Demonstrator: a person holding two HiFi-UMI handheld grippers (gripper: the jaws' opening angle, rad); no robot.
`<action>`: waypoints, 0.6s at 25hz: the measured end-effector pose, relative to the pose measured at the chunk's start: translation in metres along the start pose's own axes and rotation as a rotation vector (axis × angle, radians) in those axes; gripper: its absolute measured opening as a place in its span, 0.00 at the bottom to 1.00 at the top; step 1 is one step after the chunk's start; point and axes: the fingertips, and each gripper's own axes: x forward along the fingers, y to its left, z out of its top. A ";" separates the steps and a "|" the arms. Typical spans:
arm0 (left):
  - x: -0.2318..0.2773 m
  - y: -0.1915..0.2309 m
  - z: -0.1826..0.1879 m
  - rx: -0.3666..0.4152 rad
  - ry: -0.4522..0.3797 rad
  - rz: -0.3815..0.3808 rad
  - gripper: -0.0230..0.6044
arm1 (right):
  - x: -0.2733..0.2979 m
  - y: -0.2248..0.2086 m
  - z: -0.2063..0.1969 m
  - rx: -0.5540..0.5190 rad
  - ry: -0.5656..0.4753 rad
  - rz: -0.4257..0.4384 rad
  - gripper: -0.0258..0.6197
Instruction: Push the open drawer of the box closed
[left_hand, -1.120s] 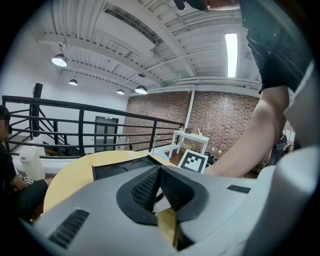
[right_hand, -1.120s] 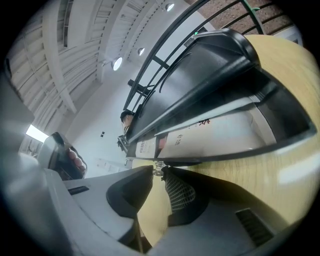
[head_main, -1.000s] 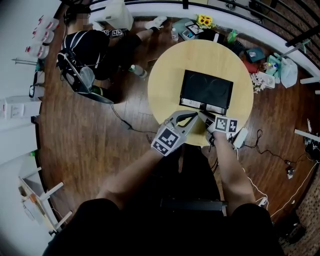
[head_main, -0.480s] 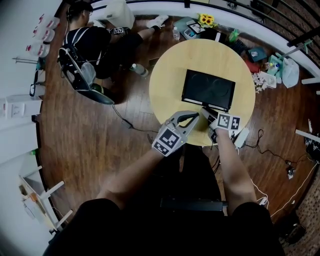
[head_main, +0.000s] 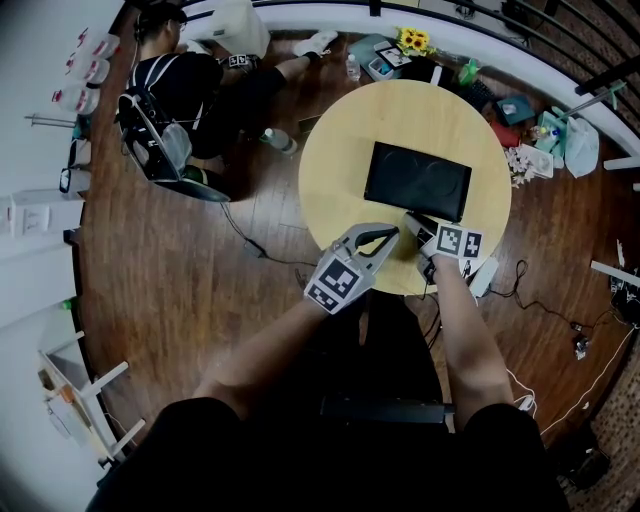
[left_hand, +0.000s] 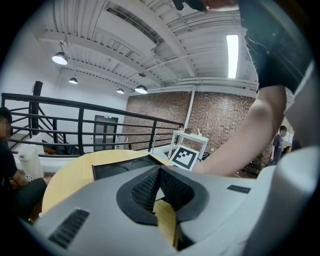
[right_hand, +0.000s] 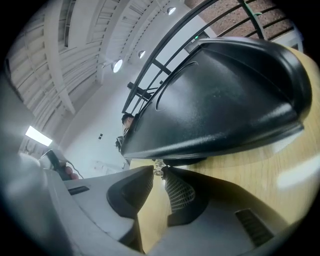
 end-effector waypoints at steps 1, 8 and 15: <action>0.000 0.000 0.000 0.000 0.001 -0.001 0.07 | 0.000 0.000 0.000 -0.002 0.001 0.001 0.16; 0.002 0.003 0.002 -0.001 0.003 -0.001 0.07 | -0.002 -0.001 -0.001 0.029 -0.003 0.020 0.19; -0.013 -0.004 0.018 -0.001 -0.016 -0.011 0.07 | -0.032 0.000 -0.026 0.035 0.033 0.018 0.19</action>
